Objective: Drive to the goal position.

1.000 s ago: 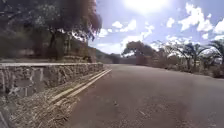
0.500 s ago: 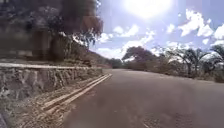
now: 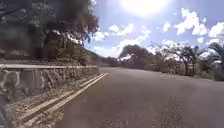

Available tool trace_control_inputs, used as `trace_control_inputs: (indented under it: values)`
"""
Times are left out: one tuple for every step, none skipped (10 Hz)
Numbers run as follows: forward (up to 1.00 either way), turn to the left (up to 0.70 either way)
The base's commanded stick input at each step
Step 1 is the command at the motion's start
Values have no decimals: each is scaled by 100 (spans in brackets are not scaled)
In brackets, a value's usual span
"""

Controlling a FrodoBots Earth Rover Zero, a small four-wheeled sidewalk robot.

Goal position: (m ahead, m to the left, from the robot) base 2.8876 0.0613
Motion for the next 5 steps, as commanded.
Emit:
trace_control_inputs:
  values:
    - [50, 0]
    - [50, 0]
    - [50, 0]
    - [50, 0]
    - [50, 0]
